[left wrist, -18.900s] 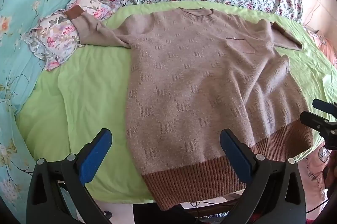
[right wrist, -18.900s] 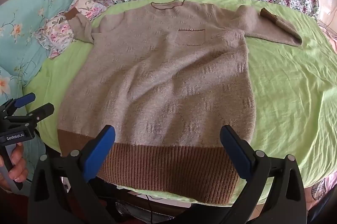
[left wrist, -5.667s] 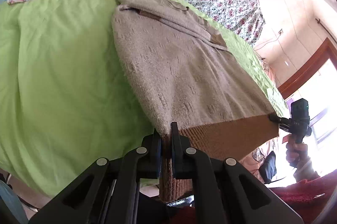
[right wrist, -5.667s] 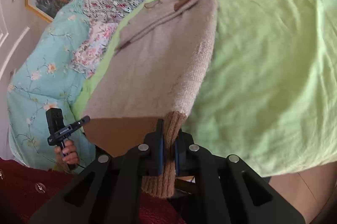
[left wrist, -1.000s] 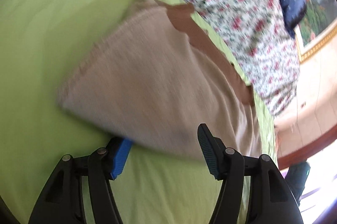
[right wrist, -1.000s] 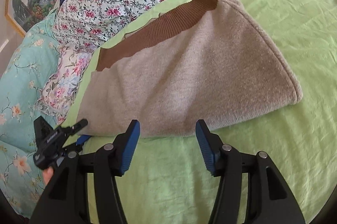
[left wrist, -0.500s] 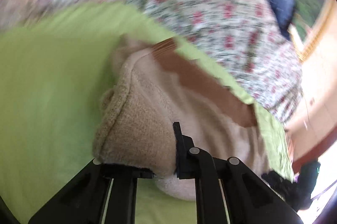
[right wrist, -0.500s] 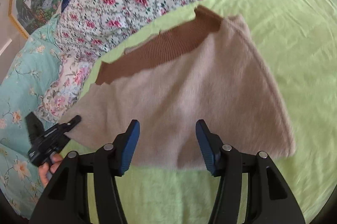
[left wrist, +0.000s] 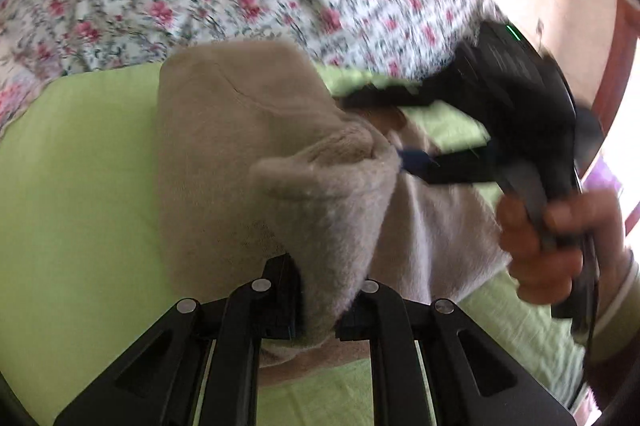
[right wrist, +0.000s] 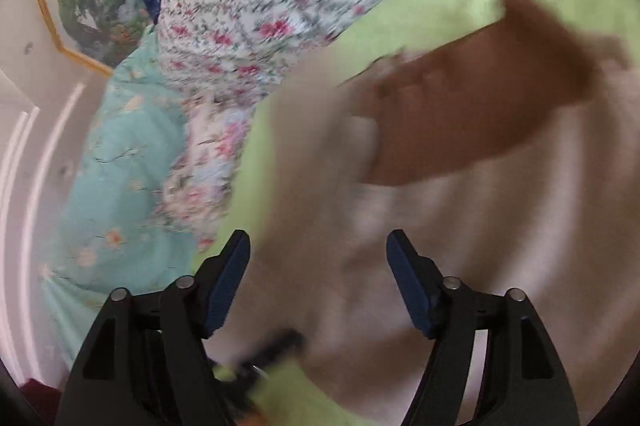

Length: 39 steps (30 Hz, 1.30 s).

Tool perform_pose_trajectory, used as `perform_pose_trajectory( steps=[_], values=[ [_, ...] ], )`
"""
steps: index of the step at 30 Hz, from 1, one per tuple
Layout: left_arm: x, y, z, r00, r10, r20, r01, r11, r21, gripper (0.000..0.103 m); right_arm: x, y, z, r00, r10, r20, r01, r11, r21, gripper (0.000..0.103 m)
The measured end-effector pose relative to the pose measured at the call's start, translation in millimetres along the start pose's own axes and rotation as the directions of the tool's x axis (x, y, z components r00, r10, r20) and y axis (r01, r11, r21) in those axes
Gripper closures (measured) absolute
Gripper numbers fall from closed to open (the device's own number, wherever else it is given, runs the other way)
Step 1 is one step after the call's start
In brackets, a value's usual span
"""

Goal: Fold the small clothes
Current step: 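Grasp the folded sweater edge with the left gripper while the right gripper grasps the other end, then lift the sweater with both grippers and fold it over onto itself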

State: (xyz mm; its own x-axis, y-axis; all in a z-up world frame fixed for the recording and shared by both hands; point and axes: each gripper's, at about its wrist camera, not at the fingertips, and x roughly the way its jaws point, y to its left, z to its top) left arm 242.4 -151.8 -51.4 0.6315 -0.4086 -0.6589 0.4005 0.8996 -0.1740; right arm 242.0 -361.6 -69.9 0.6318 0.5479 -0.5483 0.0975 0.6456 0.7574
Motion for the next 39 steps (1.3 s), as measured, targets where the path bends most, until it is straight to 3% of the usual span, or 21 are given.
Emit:
perform_pose_trajectory(
  steps=[3,4,5,7,8,14,20,25,28,31,35,37,39],
  values=[
    [10.0,-3.3,-1.9,1.000,0.007,-0.011,-0.007,1.000,0.011,0.092,25.3,0.1,11.8,0.999,-0.030,-0.020,0.029,0.999,-0.015,0.031],
    [11.1,-3.5,-2.1,1.000,0.007,-0.011,-0.007,1.000,0.015,0.092,31.7,0.9,15.6,0.999,-0.050,-0.011,0.050,0.998,-0.024,0.037],
    [11.0,-3.9,-1.9,1.000,0.009,-0.011,-0.009,1.000,0.019,0.092,36.6,0.5,18.6,0.998,-0.068,-0.007,0.067,0.997,-0.026,0.057],
    [10.2,-4.9,-1.4,1.000,0.019,-0.010,-0.018,0.999,0.032,0.092,41.8,1.1,25.9,0.998,-0.064,0.003,0.064,0.998,-0.015,0.080],
    [9.7,-5.2,-0.1,1.000,0.020,-0.011,-0.020,0.999,0.035,0.092,37.9,1.4,28.9,0.998,-0.060,0.014,0.060,0.998,-0.018,0.085],
    [-20.3,-32.1,19.9,0.998,-0.020,0.053,0.016,0.997,0.074,0.092,-29.5,40.7,35.0,0.990,-0.051,0.132,0.072,0.985,-0.160,0.086],
    [10.4,-91.7,33.9,0.992,-0.125,0.024,0.121,0.986,0.118,0.092,-94.1,1.2,28.8,0.958,-0.207,0.197,0.238,0.959,-0.151,0.086],
    [65.8,-120.0,14.1,0.987,-0.125,-0.101,0.138,0.981,0.135,0.092,-93.6,-57.4,15.0,0.926,-0.350,0.144,0.364,0.928,-0.083,0.086],
    [82.8,-123.1,2.3,0.984,-0.101,-0.147,0.121,0.983,0.136,0.092,-88.6,-67.0,9.8,0.922,-0.359,0.146,0.374,0.922,-0.098,0.086],
    [83.2,-121.2,1.1,0.984,-0.105,-0.146,0.124,0.984,0.127,0.089,-87.3,-60.1,11.5,0.909,-0.378,0.174,0.403,0.905,-0.139,0.086],
    [74.6,-119.7,3.1,0.976,-0.136,-0.169,0.157,0.980,0.120,0.076,-85.9,-55.0,9.8,0.888,-0.427,0.171,0.453,0.877,-0.161,0.079],
    [67.5,-120.4,-0.2,0.971,-0.150,-0.188,0.174,0.978,0.118,0.060,-93.0,-53.9,4.9,0.872,-0.455,0.178,0.481,0.864,-0.149,0.067],
    [46.3,-113.2,-6.2,0.968,-0.176,-0.179,0.197,0.975,0.107,0.053,-104.0,-54.1,-2.4,0.862,-0.469,0.193,0.497,0.858,-0.129,0.061]
  ],
)
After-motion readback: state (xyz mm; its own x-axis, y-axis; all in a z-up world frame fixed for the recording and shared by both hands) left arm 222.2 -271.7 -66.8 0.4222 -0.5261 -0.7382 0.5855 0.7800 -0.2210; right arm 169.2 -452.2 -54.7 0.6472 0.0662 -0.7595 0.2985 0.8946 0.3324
